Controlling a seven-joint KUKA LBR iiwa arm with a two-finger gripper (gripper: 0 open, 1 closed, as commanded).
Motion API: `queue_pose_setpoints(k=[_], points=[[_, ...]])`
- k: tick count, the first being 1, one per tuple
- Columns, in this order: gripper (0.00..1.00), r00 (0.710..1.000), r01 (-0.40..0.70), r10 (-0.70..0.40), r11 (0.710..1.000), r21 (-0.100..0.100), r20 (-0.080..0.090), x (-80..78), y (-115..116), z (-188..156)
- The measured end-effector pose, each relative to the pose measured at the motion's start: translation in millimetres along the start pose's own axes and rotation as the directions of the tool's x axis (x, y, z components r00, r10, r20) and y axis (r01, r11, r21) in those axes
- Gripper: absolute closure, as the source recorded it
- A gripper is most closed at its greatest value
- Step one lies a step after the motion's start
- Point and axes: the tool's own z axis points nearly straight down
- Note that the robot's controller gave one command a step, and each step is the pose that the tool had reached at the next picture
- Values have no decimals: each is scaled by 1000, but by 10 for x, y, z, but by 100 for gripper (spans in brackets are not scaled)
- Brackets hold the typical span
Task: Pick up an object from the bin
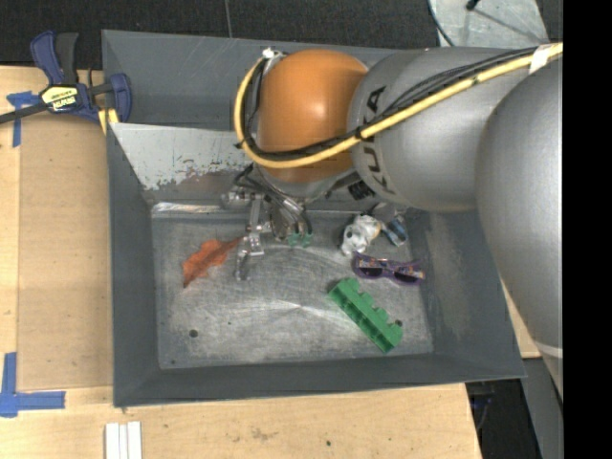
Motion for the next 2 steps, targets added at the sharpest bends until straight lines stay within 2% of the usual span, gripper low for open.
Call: queue_pose_setpoints(k=[1, 2], points=[[0, 982, 187, -187, 982, -1, -8, -172, 243, 221], [0, 963, 270, -270, 963, -1, -5, -140, 244, 405]])
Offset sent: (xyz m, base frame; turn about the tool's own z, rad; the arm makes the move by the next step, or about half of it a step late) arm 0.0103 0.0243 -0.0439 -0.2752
